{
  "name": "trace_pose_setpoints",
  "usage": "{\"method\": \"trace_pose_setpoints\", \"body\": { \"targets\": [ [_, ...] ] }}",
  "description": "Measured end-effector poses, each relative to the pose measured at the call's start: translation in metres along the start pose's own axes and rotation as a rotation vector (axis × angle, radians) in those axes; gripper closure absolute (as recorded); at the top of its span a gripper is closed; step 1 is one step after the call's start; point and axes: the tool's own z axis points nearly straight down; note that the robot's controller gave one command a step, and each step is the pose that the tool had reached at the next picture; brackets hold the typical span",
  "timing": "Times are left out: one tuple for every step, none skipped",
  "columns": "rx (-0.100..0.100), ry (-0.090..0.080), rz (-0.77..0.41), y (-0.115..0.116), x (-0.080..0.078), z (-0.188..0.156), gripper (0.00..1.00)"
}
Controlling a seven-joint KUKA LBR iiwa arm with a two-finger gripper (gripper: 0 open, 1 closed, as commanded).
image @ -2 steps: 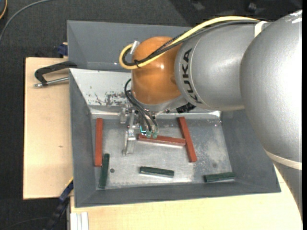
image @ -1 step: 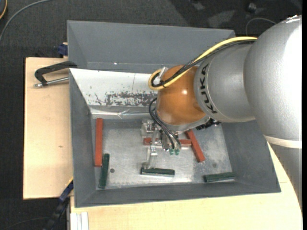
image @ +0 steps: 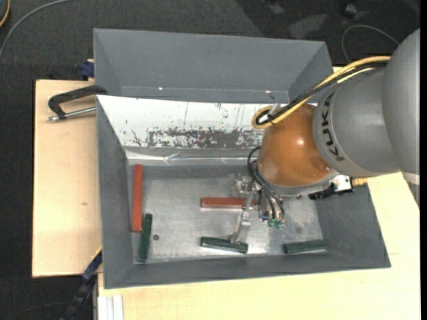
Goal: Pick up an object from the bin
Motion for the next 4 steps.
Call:
{"method": "trace_pose_setpoints", "body": {
  "targets": [
    [-0.003,-0.001,-0.002,0.002,0.0,0.0,1.0],
    [-0.006,-0.015,0.007,0.019,-0.023,-0.105,1.0],
    [-0.002,-0.001,-0.25,0.033,-0.049,0.002,1.0],
    [-0.004,-0.017,-0.293,0.038,-0.051,-0.165,1.0]
  ]
}}
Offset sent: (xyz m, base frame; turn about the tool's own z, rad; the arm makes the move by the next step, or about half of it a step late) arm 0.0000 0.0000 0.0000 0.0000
